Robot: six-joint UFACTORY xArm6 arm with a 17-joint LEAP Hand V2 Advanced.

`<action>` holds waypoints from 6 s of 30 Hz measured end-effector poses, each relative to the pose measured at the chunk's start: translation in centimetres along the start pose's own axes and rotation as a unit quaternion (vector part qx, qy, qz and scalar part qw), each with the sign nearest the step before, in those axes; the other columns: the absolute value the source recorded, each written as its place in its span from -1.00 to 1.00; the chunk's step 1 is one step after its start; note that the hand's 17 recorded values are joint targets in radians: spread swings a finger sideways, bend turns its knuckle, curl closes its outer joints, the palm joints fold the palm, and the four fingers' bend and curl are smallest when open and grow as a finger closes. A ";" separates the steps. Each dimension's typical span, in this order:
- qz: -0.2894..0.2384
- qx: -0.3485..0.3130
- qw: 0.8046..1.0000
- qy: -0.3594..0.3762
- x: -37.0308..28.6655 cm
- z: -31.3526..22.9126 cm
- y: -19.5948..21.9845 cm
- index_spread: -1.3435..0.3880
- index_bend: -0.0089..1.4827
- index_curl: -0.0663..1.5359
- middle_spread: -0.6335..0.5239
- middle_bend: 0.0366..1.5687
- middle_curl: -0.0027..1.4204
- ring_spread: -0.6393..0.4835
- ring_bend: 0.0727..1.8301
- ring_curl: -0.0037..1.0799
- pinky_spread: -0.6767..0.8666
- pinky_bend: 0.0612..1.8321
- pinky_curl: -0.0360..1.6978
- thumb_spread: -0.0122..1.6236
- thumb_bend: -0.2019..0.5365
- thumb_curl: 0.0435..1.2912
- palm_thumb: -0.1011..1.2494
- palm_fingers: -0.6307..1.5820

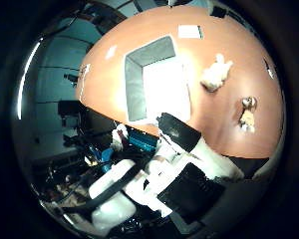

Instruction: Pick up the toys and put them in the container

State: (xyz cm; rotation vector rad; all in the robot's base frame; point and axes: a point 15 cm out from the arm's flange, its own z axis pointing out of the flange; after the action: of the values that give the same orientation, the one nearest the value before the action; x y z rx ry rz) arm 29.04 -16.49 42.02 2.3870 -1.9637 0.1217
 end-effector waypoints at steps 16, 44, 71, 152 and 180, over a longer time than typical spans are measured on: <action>0.070 -0.018 0.997 0.012 12.8 5.6 1.5 0.09 -0.76 -0.54 -0.09 -0.72 -0.47 0.20 -0.63 -0.60 0.36 -0.63 -0.71 0.41 -0.50 -0.63 0.04 -0.12; 0.024 -0.073 0.997 0.020 24.6 21.3 3.9 0.09 -0.76 -0.55 0.03 -0.80 -0.54 0.42 -0.78 -0.56 0.36 -0.72 -0.63 0.28 -0.54 -0.63 -0.08 -0.33; 0.361 -0.130 0.923 -0.032 22.6 21.9 5.0 0.54 -0.72 -0.46 0.60 -0.82 -0.62 0.74 -0.87 -0.58 0.48 -0.76 -0.61 0.18 -0.53 -0.65 -0.62 -0.34; 0.286 -0.068 0.956 0.009 15.3 6.1 1.9 -0.05 -0.01 0.15 -0.64 0.25 0.30 -0.58 0.10 0.38 -0.72 -0.26 -0.28 0.36 -0.49 -0.46 0.75 0.21; 0.046 0.031 0.998 -0.009 -16.8 -4.0 -12.5 -0.05 0.00 0.15 -0.61 0.27 0.27 -0.57 0.08 0.43 -0.83 -0.45 0.05 0.36 -0.49 -0.44 0.76 0.22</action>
State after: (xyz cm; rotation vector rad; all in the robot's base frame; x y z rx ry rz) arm 38.00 2.68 44.62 2.3437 -2.1082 0.1682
